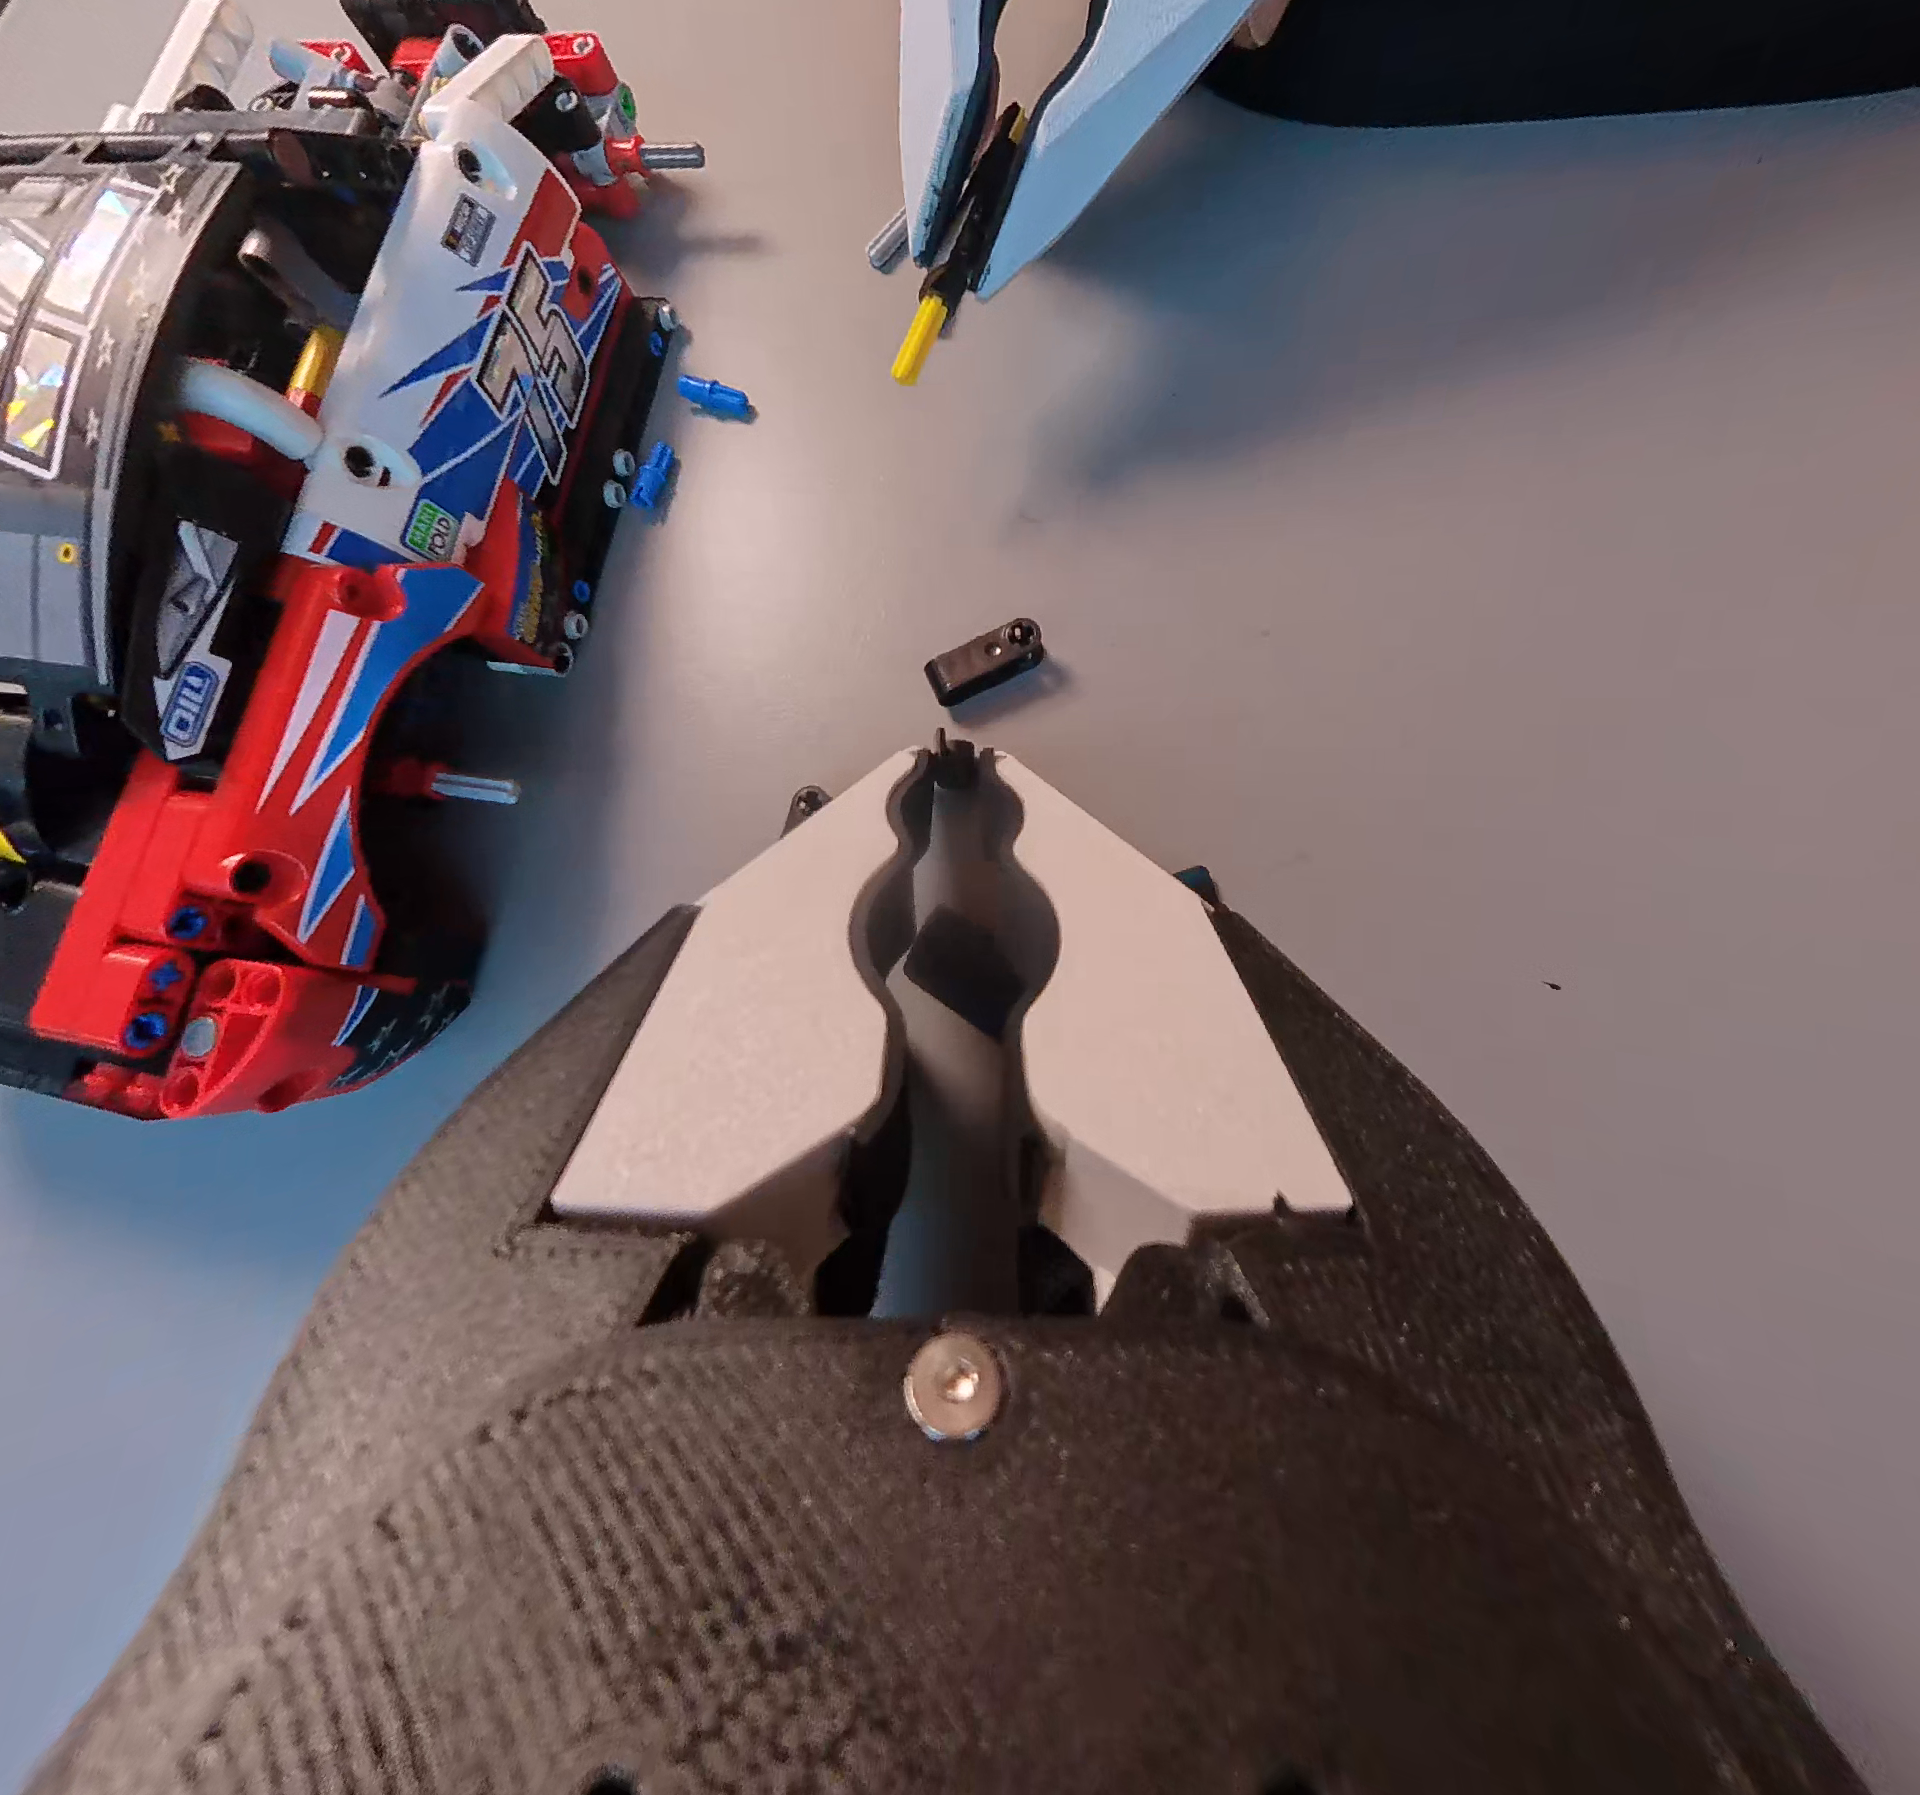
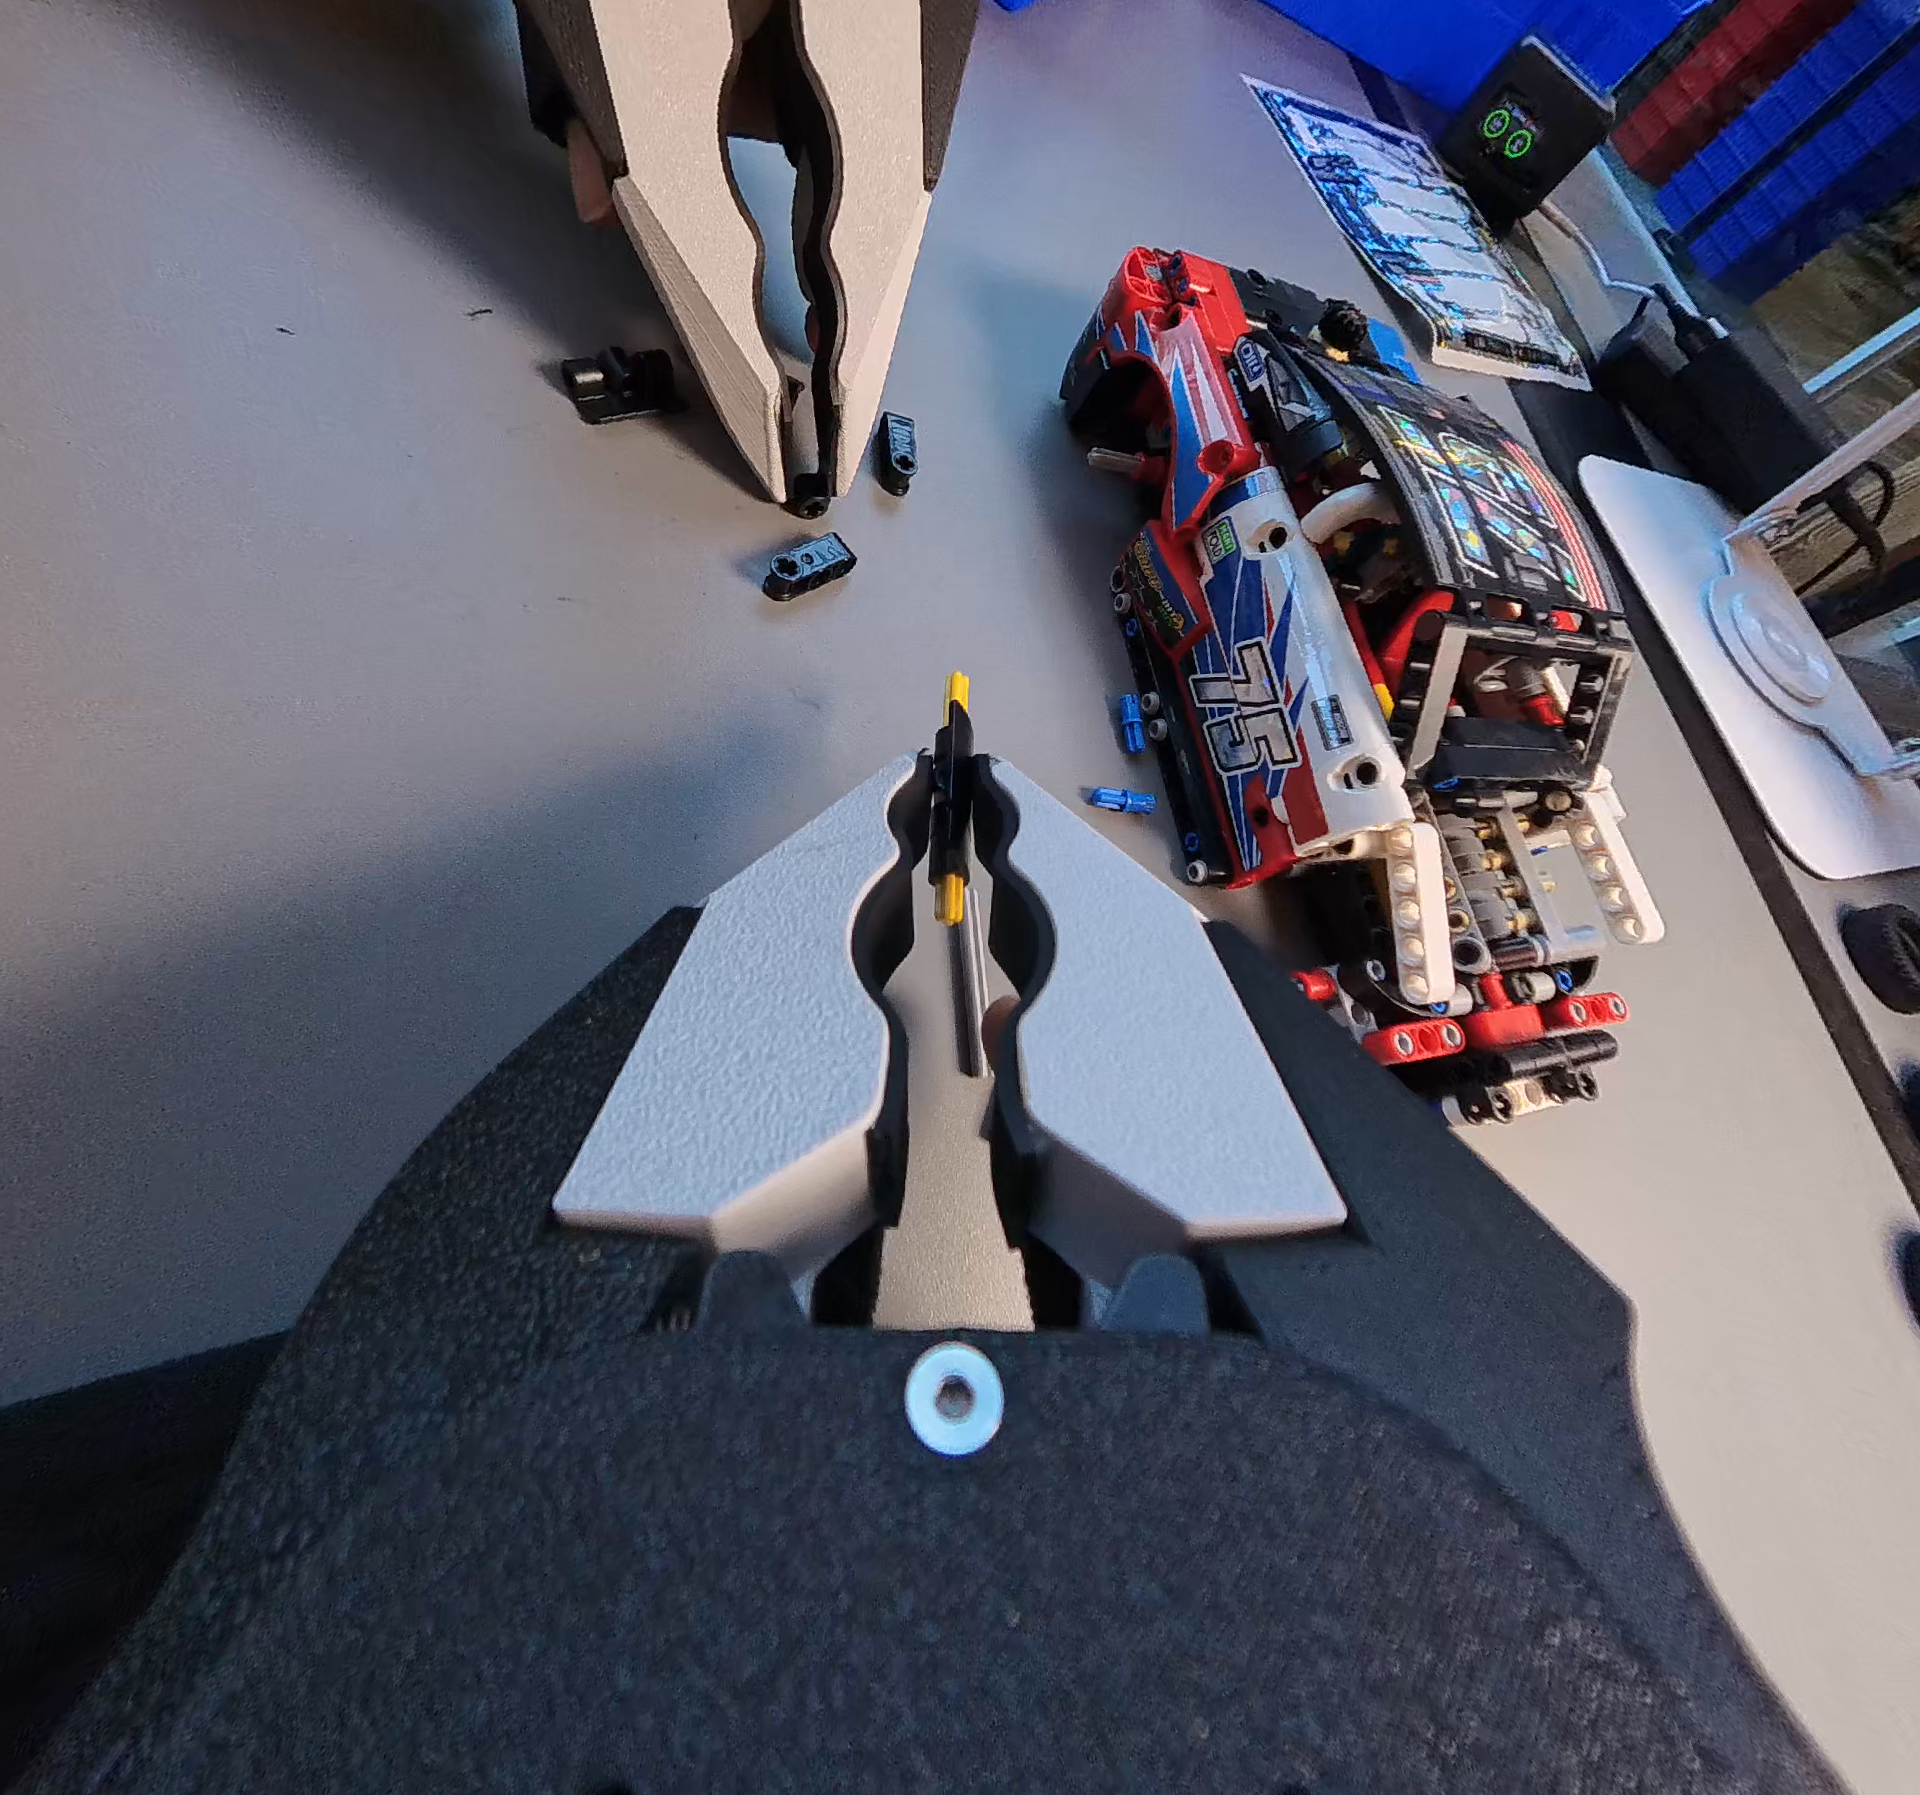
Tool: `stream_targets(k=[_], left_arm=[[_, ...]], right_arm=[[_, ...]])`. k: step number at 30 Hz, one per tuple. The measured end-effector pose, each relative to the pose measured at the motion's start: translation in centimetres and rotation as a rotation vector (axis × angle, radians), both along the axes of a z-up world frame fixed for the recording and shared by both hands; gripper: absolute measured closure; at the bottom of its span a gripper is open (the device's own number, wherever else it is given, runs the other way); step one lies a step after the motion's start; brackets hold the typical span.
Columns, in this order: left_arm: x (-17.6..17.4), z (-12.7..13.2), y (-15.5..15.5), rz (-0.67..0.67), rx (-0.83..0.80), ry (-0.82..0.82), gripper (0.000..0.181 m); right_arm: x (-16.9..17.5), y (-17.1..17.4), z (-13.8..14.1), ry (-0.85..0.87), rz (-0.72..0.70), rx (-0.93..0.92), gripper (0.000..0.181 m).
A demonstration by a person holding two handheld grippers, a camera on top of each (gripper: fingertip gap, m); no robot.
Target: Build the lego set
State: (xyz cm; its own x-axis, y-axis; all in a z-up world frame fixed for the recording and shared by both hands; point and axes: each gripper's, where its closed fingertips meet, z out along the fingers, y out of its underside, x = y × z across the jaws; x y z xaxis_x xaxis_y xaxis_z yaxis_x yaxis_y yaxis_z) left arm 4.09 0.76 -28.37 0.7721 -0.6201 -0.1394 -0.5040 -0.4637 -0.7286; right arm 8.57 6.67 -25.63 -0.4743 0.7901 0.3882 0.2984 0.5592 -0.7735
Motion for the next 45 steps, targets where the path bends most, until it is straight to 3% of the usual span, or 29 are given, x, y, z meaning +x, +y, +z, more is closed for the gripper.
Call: stream_targets(k=[8, 13, 17, 23, 32, 45], left_arm=[[0.0, 0.3, 0.2, -0.004, 0.029, -0.051, 0.176], [0.4, 4.0, -0.3, -0.047, -0.010, -0.226, 0.176], [1.2, 5.9, -1.1, -0.084, -0.098, -0.312, 0.176], [2.0, 6.6, -2.4, -0.124, -0.175, -0.437, 0.176], [1.4, 7.8, -3.9, -0.161, -0.117, -0.667, 0.176], [1.3, 6.9, -4.3, -0.159, -0.154, -0.656, 0.176]], right_arm=[[0.0, 0.0, 0.0, 0.002, 0.001, -0.001, 0.176], [0.3, -0.9, 0.8, 0.005, 0.062, -0.064, 0.176], [0.2, -4.3, 3.3, -0.061, 0.183, -0.280, 0.177], [-0.9, -7.1, 4.5, -0.213, 0.242, -0.475, 0.177], [-1.7, -8.6, 5.7, -0.295, 0.229, -0.621, 0.177], [-2.4, -9.3, 4.3, -0.367, 0.226, -0.613, 0.177]])
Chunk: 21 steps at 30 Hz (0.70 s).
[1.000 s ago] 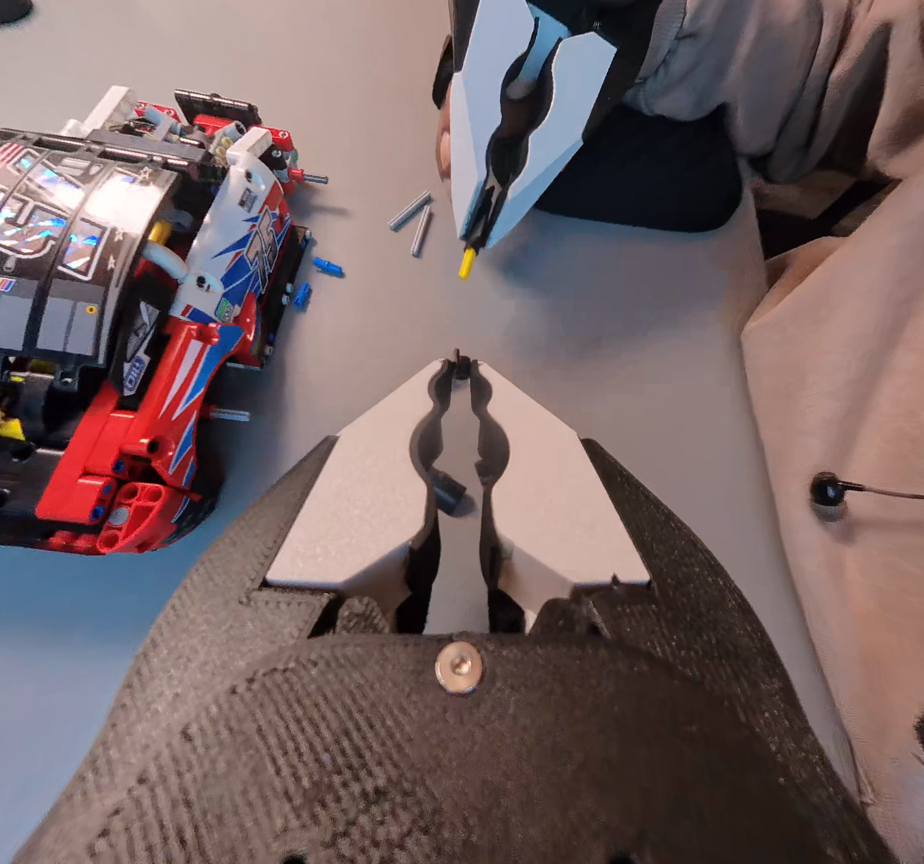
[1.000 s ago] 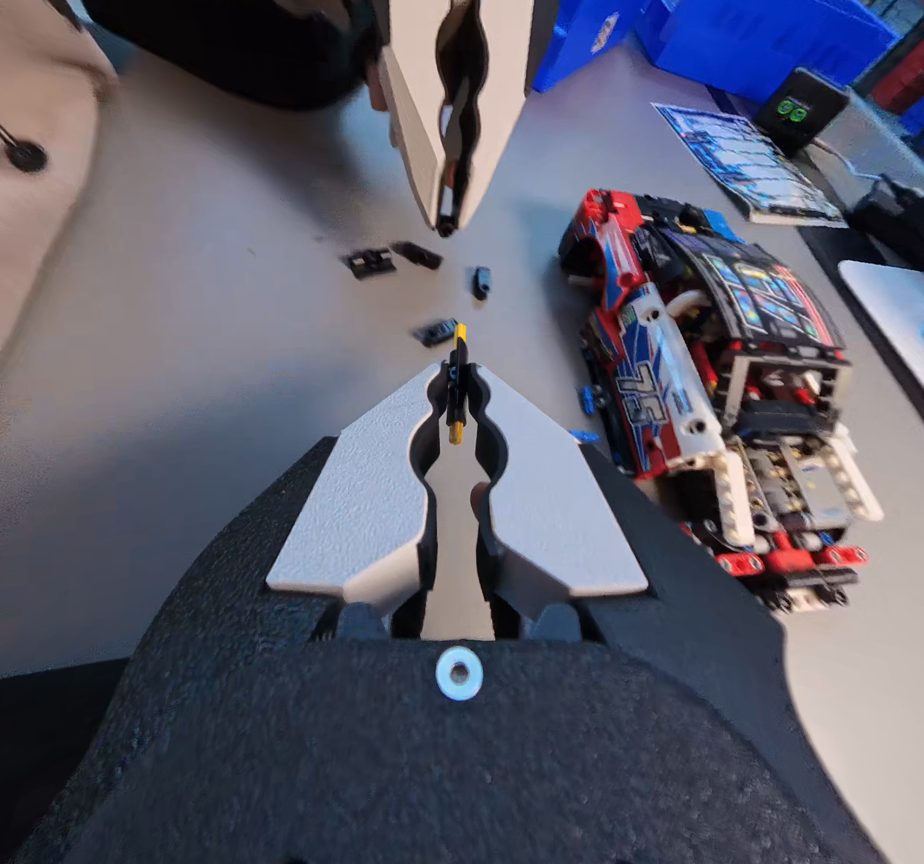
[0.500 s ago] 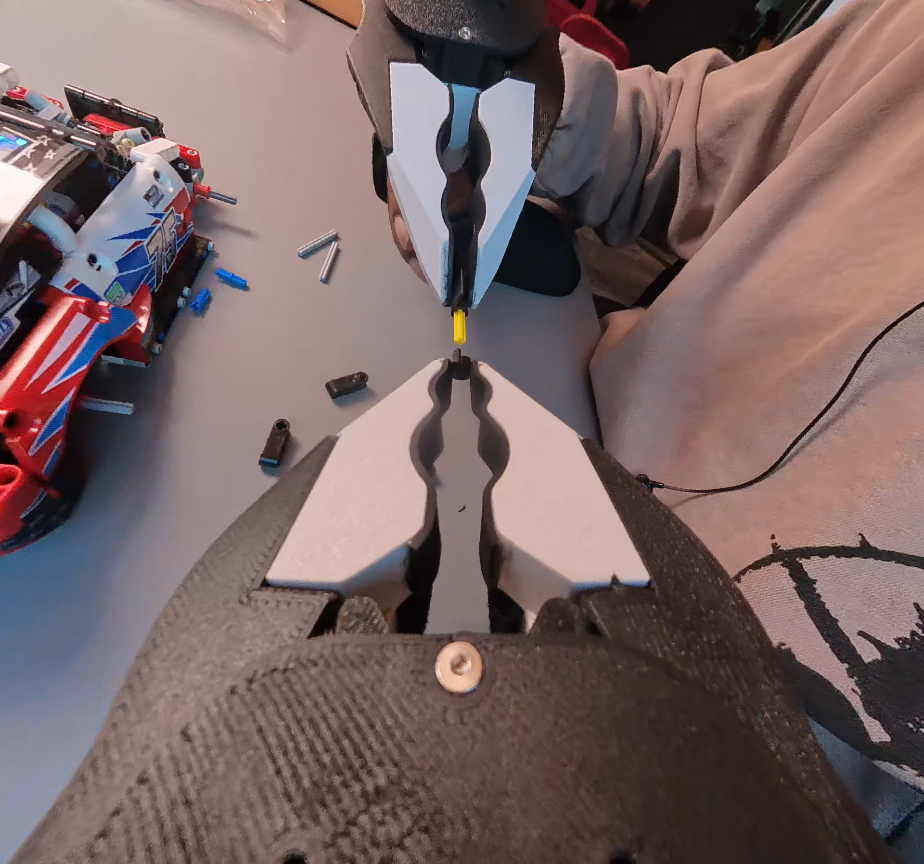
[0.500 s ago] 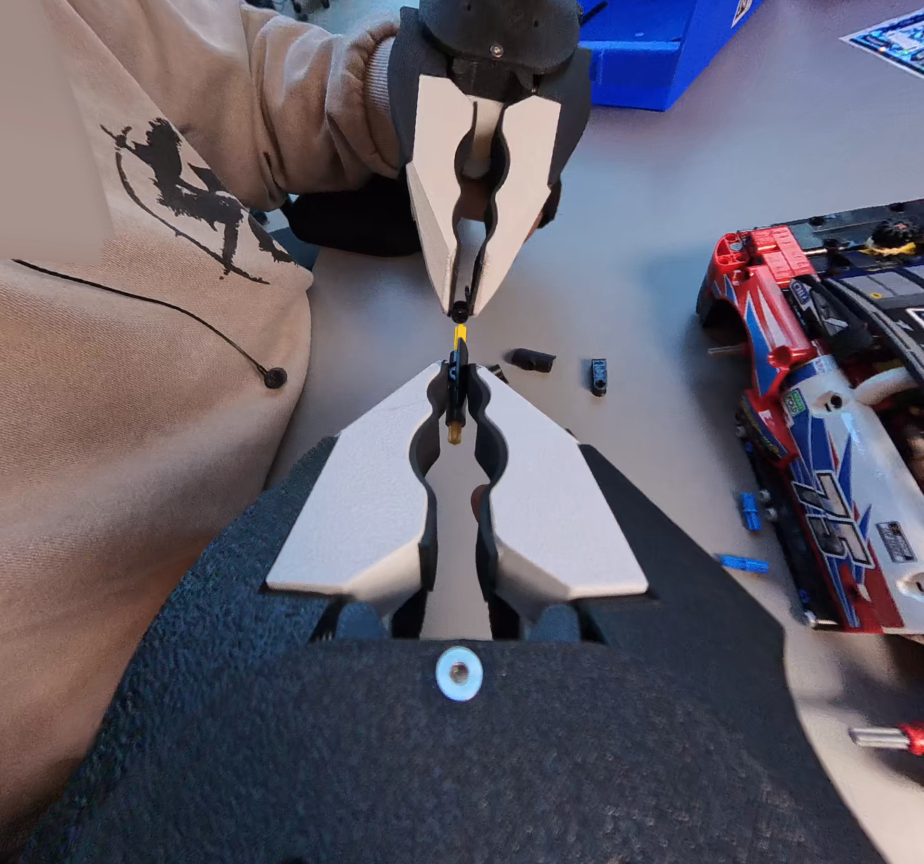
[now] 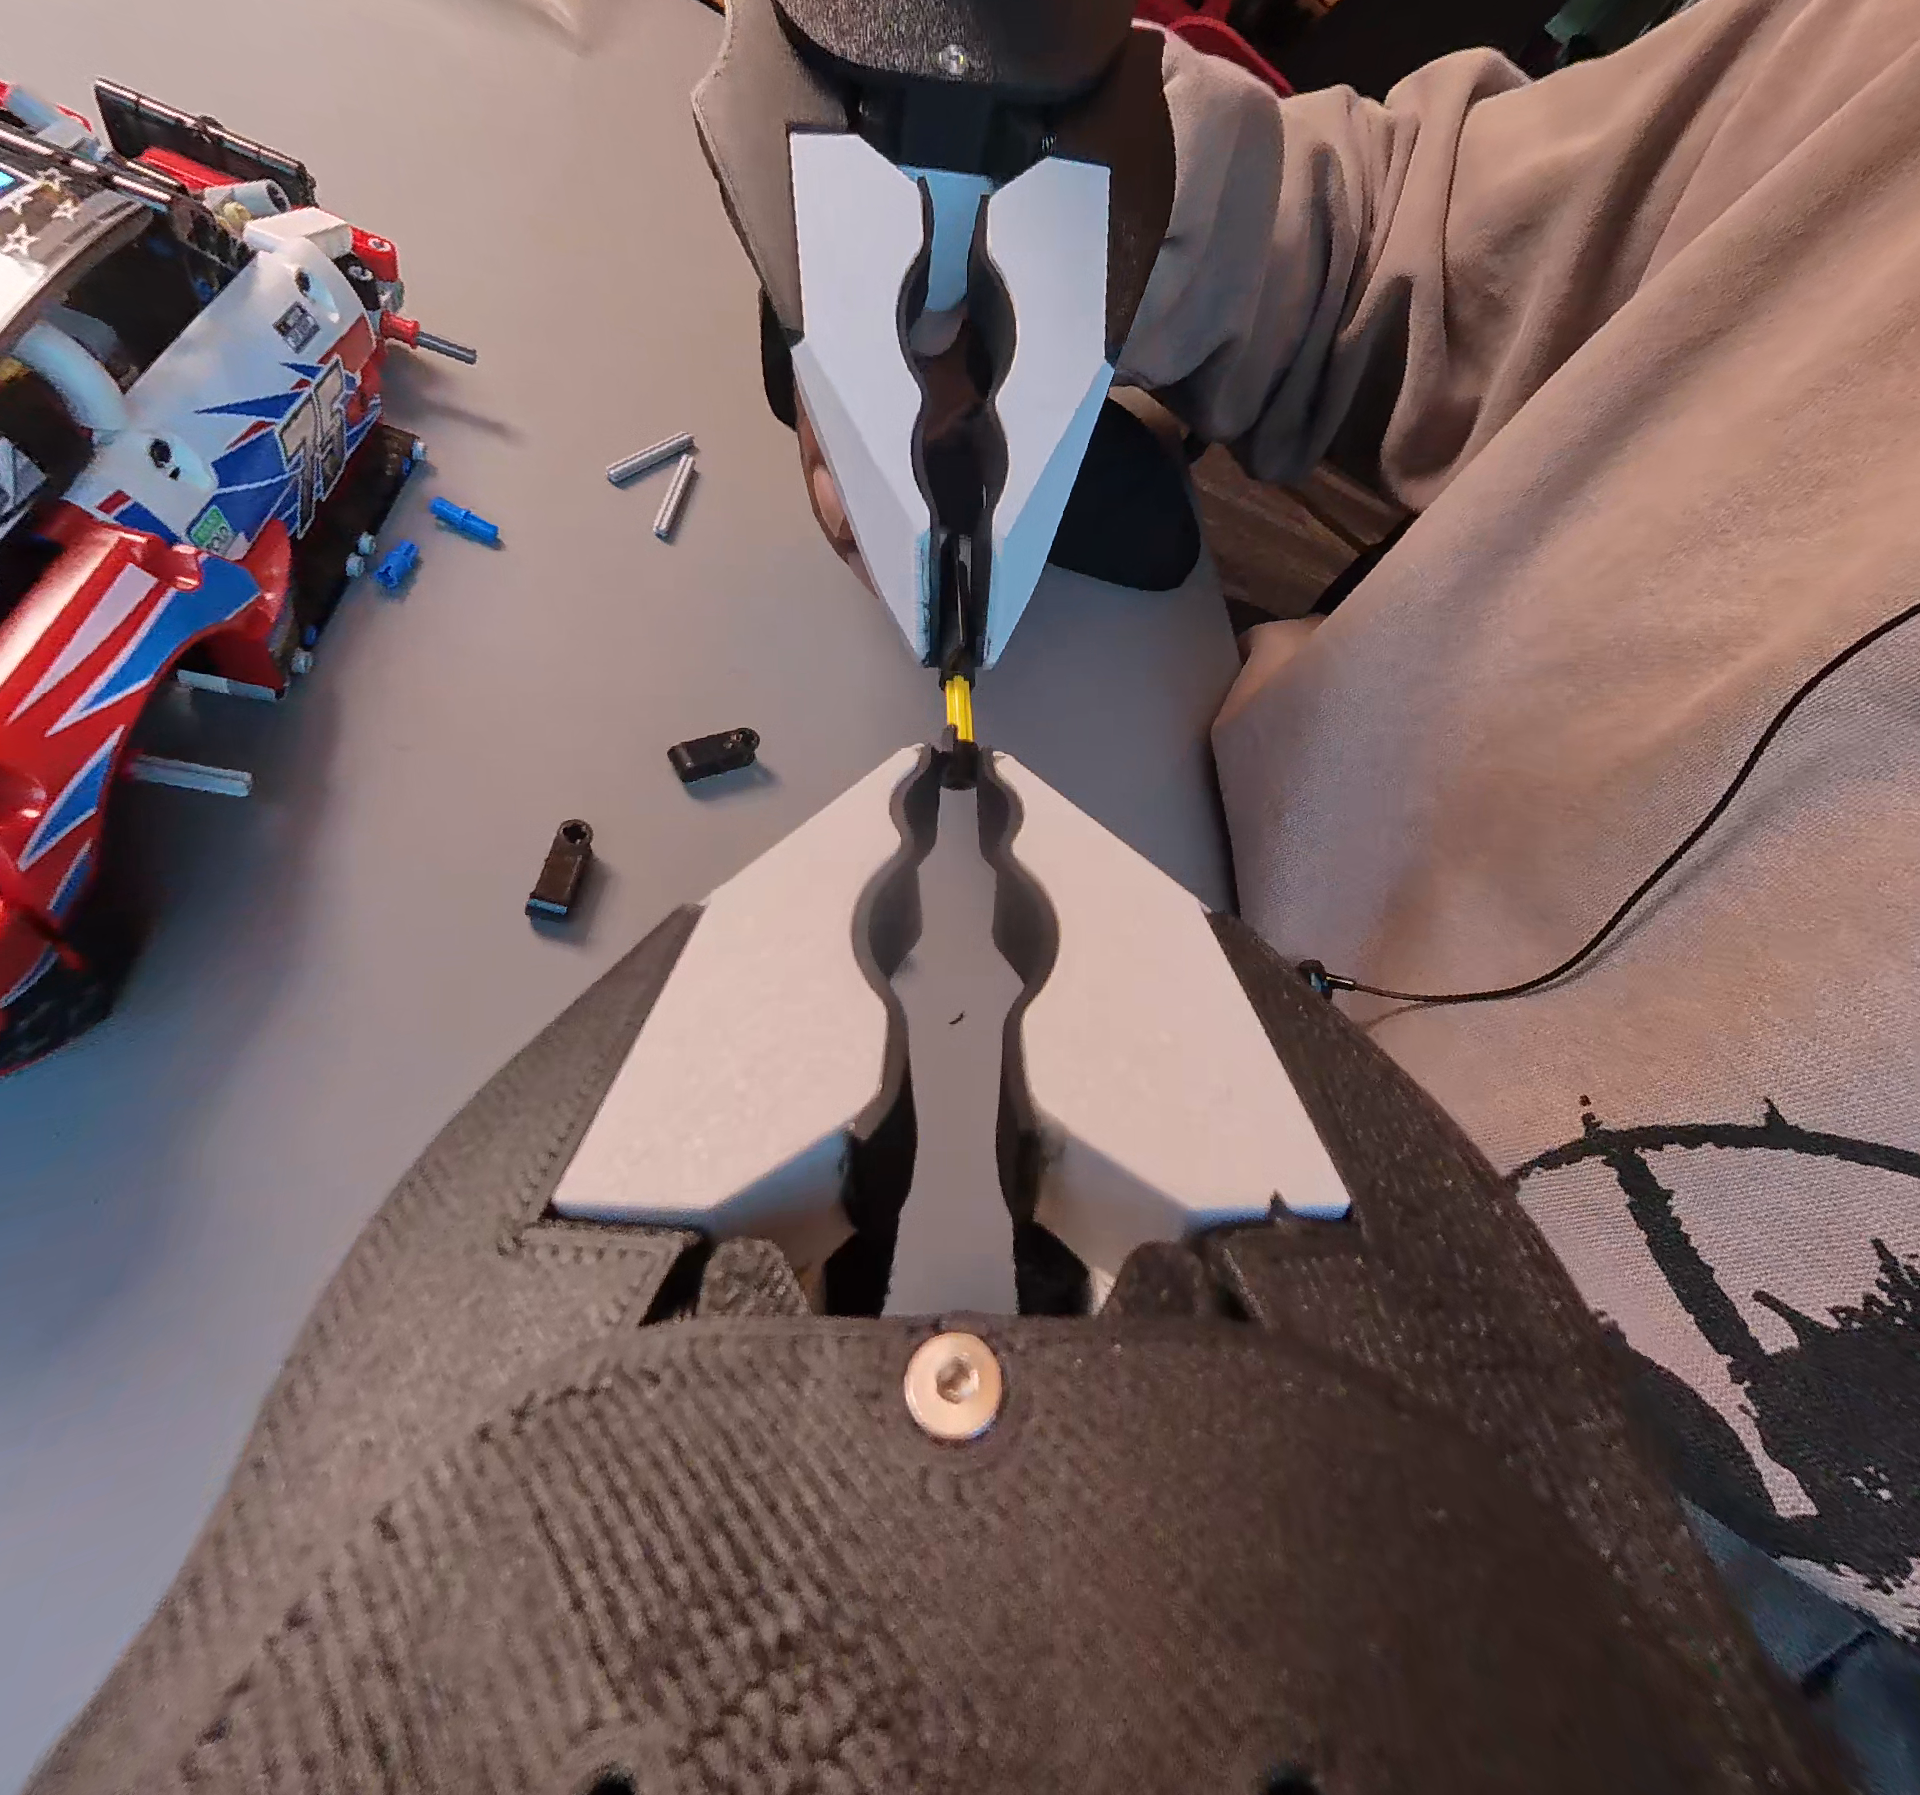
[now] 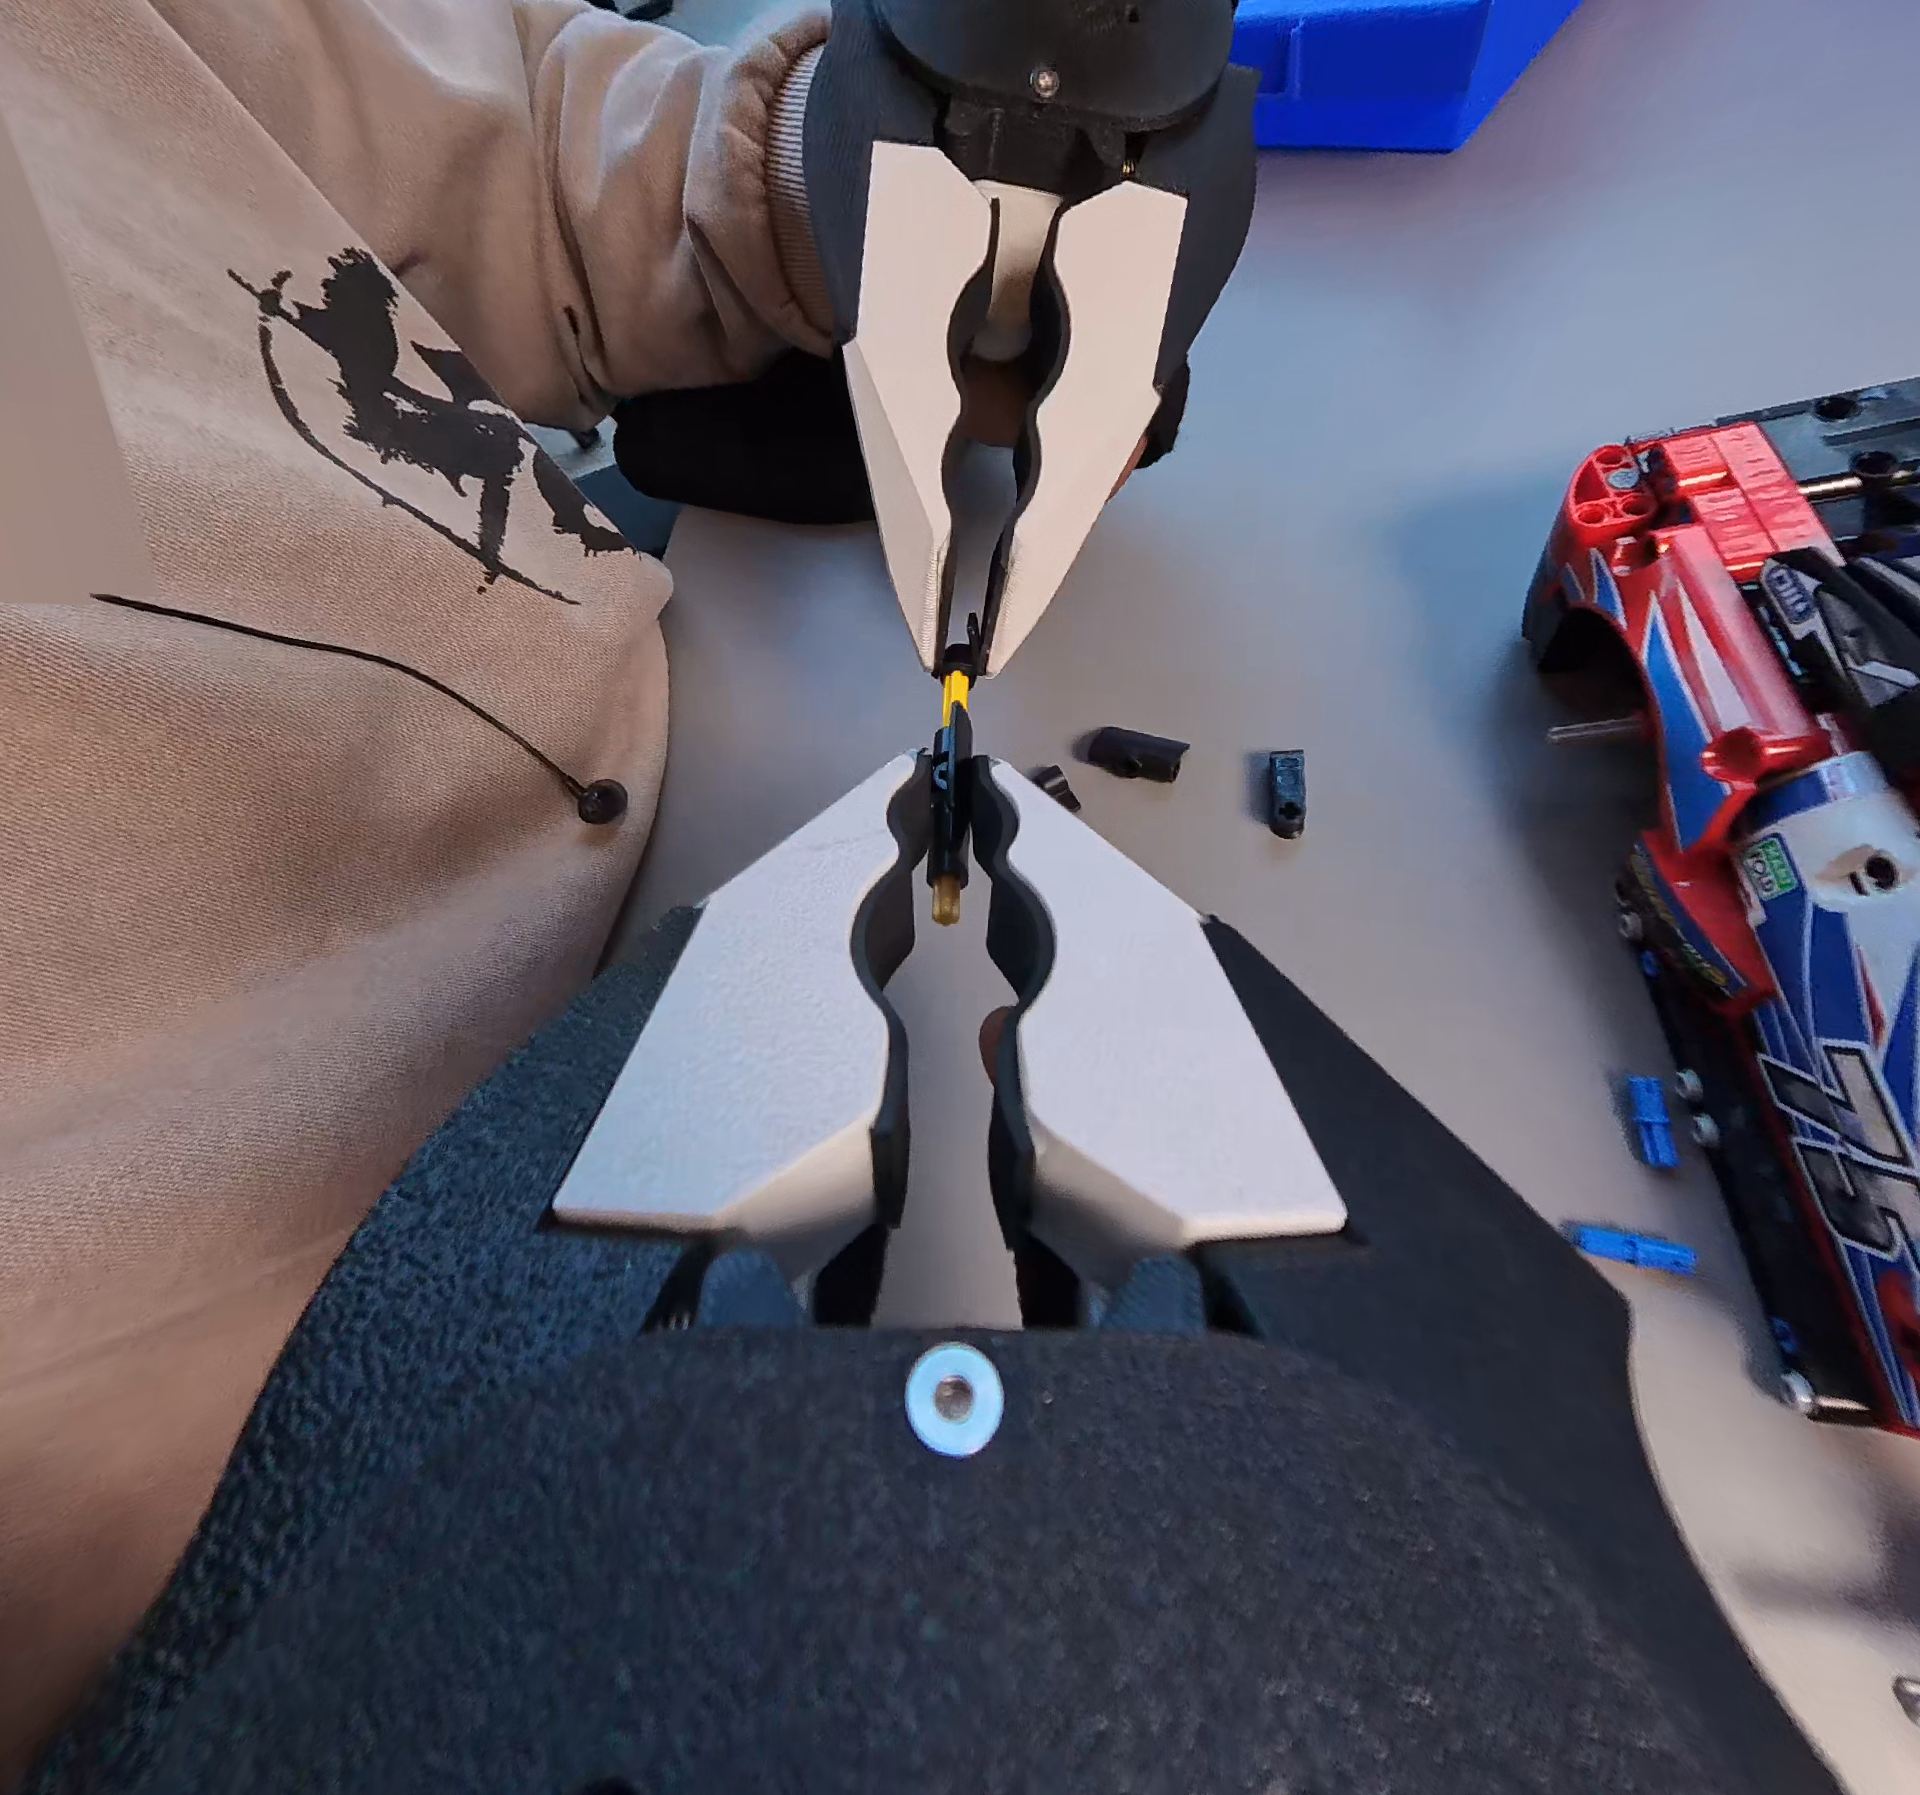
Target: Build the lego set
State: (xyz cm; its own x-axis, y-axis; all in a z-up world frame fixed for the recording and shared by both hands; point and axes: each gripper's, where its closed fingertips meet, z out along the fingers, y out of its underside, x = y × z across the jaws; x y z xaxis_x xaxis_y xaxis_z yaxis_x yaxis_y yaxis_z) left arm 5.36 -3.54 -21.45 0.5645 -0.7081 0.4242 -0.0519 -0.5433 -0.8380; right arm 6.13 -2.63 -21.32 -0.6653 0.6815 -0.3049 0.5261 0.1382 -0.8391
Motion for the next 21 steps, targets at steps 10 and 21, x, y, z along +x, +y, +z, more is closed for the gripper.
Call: stream_targets(k=[10, 21], left_arm=[[0.3, -1.2, 0.0, 0.017, 0.031, 0.151, 0.176], [0.3, -0.8, -0.4, 0.091, 0.108, 0.150, 0.177]], right_arm=[[0.2, -0.1, -1.1, -0.100, -0.024, 0.105, 0.177], [0.2, -0.6, -0.8, -0.080, -0.111, 0.052, 0.178]])
